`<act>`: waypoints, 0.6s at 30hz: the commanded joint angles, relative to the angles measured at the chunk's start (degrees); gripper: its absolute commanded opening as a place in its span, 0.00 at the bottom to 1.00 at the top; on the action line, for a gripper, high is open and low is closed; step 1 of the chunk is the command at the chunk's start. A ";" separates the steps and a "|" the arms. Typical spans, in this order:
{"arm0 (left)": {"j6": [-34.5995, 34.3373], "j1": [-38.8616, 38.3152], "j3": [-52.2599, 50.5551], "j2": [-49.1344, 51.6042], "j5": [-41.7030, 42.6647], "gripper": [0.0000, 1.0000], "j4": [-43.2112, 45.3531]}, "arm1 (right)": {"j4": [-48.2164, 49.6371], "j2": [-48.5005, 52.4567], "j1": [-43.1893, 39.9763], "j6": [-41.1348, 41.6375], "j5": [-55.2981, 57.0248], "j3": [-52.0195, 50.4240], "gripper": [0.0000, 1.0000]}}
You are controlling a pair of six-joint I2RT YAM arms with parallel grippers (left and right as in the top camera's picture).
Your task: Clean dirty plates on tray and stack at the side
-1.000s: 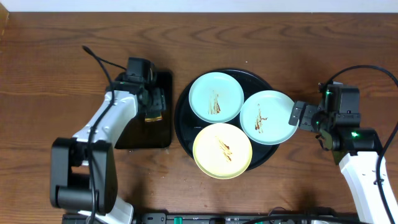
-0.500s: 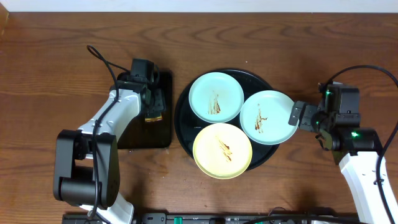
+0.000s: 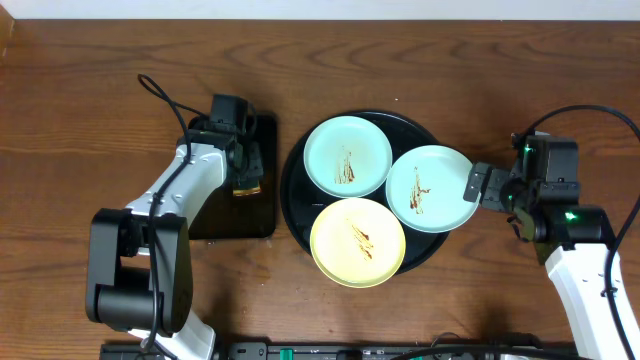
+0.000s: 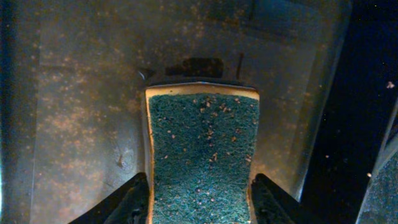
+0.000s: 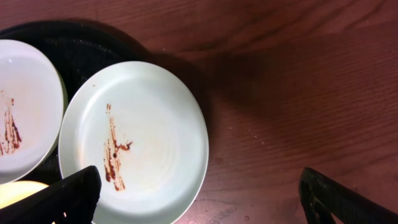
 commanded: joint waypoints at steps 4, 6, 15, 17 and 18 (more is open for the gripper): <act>-0.26 -0.24 -0.48 0.85 -0.68 0.53 -0.07 | -0.07 0.28 0.39 0.74 -0.33 1.11 0.99; -0.28 -0.26 -0.48 0.85 -0.68 0.53 -0.09 | -0.07 0.28 0.39 0.74 -0.33 1.11 0.99; -0.26 -2.58 -0.48 0.85 -1.18 0.54 -0.26 | -0.09 0.28 0.39 0.74 -0.52 1.11 0.99; -0.26 -3.08 -0.61 0.85 -2.19 0.54 -0.26 | -0.11 0.28 0.39 0.74 -0.52 1.11 0.99; -0.26 -3.23 -0.72 0.85 -2.56 0.54 -0.22 | -0.11 0.28 0.39 0.74 -0.52 1.11 0.99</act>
